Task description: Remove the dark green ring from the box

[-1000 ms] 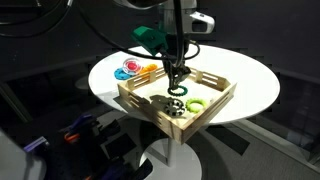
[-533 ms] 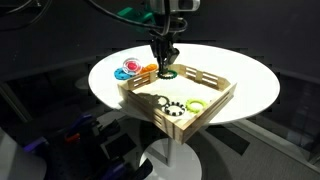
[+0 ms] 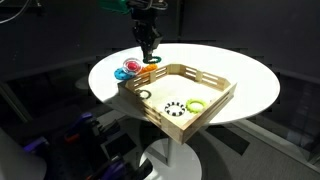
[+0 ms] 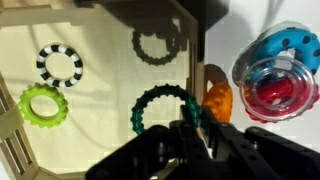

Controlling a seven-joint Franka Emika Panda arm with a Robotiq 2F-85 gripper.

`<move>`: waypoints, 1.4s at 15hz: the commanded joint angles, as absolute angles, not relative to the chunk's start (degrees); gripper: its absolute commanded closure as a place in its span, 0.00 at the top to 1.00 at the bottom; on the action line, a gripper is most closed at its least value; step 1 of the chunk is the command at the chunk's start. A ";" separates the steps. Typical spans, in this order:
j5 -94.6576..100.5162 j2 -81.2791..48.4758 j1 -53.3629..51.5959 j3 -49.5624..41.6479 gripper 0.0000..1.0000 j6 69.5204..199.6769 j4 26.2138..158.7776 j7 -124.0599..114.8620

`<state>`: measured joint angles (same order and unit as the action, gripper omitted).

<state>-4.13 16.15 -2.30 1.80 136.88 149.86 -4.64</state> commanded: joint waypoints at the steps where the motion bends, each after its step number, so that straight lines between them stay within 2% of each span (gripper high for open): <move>1: -6.15 17.49 -4.48 3.47 0.06 134.85 149.52 -5.04; 10: -8.42 17.15 -8.44 6.51 0.06 136.70 151.06 -5.02; 20: -8.07 9.65 -8.34 7.25 0.06 144.21 154.07 -5.06; 21: -8.10 9.30 -8.30 7.19 0.37 144.23 154.01 -4.99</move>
